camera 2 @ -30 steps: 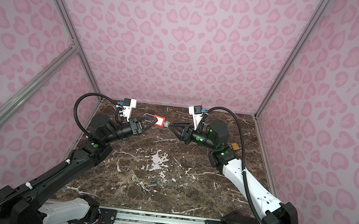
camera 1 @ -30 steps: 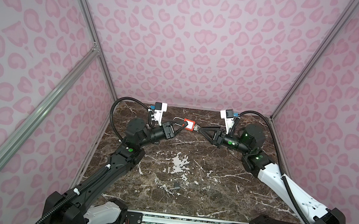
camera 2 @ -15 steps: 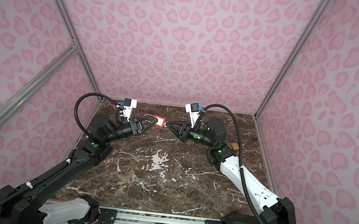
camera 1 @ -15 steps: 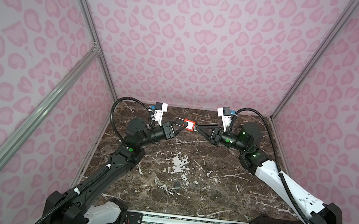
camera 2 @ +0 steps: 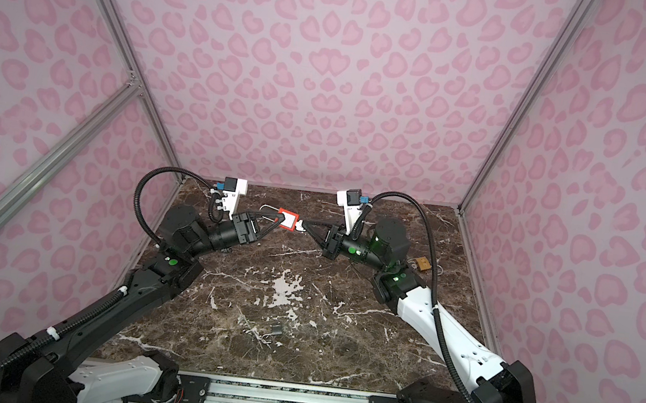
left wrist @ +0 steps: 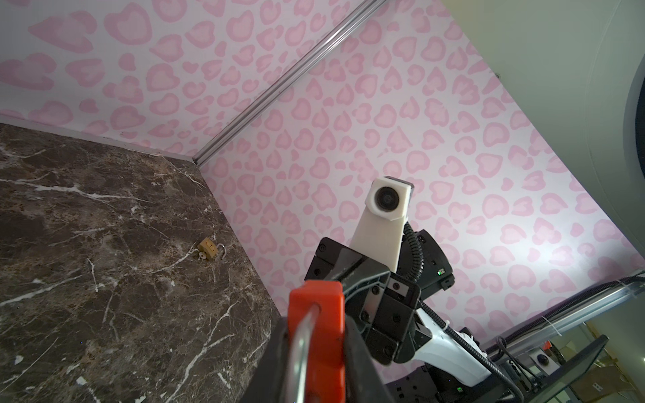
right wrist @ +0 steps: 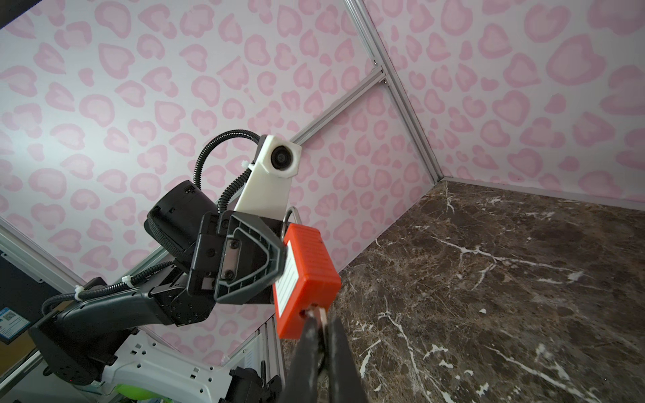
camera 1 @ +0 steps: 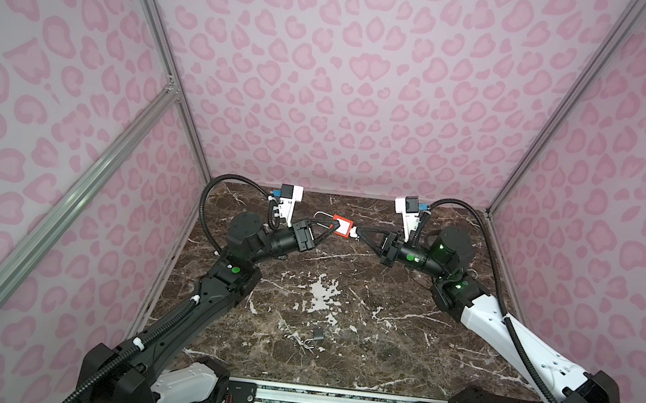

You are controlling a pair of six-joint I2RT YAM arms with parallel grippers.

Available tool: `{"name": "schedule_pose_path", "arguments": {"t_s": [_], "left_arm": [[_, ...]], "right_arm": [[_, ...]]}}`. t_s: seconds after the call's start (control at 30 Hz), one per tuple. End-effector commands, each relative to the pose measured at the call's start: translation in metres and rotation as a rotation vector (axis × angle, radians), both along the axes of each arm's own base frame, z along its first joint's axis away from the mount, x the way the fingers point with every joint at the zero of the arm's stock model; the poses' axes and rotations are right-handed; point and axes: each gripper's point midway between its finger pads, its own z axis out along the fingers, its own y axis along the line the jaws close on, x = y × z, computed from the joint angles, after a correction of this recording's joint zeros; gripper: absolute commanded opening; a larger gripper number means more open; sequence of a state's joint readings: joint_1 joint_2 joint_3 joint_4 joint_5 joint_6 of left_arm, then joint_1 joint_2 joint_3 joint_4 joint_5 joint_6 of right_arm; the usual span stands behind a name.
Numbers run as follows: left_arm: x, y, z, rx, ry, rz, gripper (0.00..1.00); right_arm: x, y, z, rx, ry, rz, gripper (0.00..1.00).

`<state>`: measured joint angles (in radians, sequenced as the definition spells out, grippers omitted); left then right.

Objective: Lock with the key

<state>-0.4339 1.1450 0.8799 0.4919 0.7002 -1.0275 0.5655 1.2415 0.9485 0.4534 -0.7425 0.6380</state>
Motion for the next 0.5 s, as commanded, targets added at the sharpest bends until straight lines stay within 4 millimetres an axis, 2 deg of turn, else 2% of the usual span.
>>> {"name": "schedule_pose_path", "arguments": {"t_s": [0.0,0.3,0.47], "left_arm": [[0.004,0.005,0.017,-0.028,-0.031,0.04,0.06],[0.005,0.002,0.014,-0.022,-0.035,0.024,0.05],[-0.011,0.008,0.03,-0.003,-0.203,0.027,0.04]], "right_arm": [[-0.005,-0.003,0.014,0.02,-0.131,-0.015,0.0],[-0.012,0.001,0.009,-0.005,-0.147,0.026,0.0],[-0.013,0.0,0.015,0.047,-0.108,0.035,0.0]]}}
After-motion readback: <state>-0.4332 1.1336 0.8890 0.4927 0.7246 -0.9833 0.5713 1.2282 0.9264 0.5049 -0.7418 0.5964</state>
